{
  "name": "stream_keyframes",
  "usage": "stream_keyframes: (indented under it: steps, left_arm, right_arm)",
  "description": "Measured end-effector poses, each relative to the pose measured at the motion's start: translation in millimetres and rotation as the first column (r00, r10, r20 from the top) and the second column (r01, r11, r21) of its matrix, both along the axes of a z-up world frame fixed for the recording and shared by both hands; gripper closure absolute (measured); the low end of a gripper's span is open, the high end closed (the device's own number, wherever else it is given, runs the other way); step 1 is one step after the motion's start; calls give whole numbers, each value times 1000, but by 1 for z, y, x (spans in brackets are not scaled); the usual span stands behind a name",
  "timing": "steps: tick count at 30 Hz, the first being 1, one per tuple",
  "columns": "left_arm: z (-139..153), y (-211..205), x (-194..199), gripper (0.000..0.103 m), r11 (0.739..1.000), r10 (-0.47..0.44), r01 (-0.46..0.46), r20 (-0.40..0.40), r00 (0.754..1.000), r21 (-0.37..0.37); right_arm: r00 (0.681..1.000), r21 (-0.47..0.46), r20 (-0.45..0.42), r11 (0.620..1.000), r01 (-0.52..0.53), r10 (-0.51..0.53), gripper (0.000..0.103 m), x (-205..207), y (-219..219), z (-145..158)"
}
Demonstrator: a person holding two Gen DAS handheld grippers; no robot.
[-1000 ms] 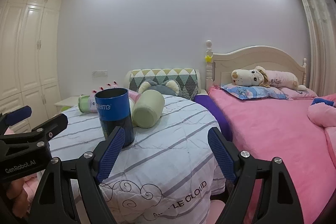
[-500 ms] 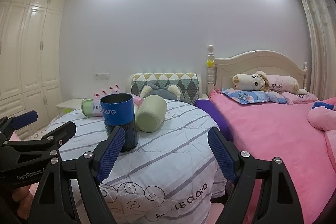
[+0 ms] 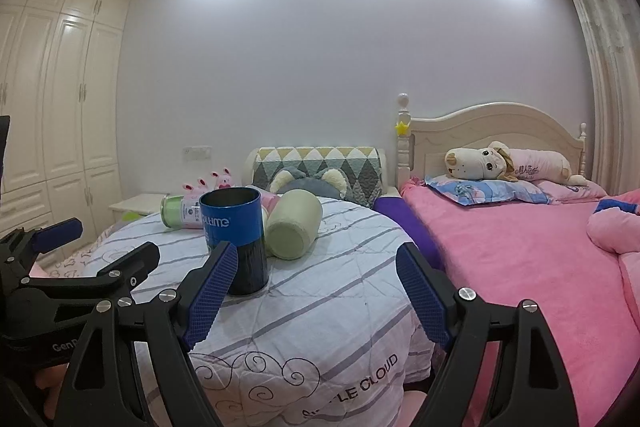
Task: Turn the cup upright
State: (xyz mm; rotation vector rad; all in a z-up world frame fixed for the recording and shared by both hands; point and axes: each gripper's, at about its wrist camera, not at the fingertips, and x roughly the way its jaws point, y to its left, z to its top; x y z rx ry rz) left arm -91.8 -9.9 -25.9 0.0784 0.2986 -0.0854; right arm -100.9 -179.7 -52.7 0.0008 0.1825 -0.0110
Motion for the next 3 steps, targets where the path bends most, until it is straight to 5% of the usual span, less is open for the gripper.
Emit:
stream_keyframes:
  steps: [3]
  left_arm:
    - [0,1,0,1,1000,-1,1,0,1000,0]
  right_arm:
    - [1000,-2,-6,1000,-2,2,20,1,1,-1]
